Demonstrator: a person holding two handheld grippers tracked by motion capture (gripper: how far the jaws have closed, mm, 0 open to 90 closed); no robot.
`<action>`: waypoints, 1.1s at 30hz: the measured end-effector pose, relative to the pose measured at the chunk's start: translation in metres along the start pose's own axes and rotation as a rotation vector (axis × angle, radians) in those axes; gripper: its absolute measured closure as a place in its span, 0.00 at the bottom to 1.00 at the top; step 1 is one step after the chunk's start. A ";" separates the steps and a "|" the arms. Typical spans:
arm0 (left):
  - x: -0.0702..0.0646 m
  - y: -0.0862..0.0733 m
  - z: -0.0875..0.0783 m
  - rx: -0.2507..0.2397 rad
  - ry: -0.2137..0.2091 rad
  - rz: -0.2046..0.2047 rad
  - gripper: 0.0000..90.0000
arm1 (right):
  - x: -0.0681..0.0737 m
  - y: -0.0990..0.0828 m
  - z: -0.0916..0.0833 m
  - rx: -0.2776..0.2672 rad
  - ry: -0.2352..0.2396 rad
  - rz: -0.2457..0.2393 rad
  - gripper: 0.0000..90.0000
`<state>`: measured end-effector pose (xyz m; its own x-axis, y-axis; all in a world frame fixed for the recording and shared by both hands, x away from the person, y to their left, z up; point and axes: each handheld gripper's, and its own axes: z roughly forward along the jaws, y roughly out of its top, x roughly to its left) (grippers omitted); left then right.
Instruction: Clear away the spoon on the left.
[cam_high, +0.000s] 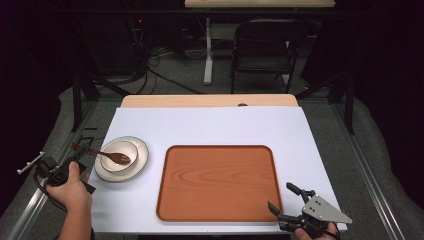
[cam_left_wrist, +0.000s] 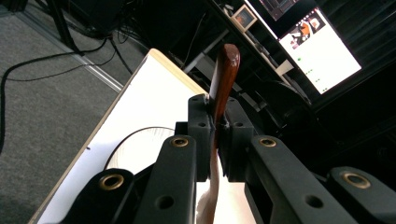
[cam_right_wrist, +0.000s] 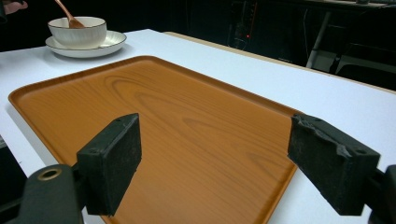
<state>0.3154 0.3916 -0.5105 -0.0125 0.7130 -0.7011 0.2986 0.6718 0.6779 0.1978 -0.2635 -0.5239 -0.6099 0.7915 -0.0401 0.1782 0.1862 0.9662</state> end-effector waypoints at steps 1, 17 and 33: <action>0.000 0.001 -0.001 0.000 -0.001 0.002 0.94 | 0.000 0.000 0.000 -0.002 -0.001 -0.004 0.19; -0.020 0.017 -0.011 0.006 -0.040 0.039 0.94 | 0.000 0.000 0.000 -0.003 -0.002 -0.004 0.19; -0.061 0.020 -0.006 0.052 -0.154 0.087 0.94 | 0.000 0.000 0.000 -0.003 -0.001 0.001 0.19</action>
<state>0.3162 0.3626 -0.4524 0.1607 0.7261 -0.6685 0.3416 0.5945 0.7279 0.1978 -0.2634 -0.5239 -0.6086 0.7925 -0.0393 0.1766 0.1836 0.9670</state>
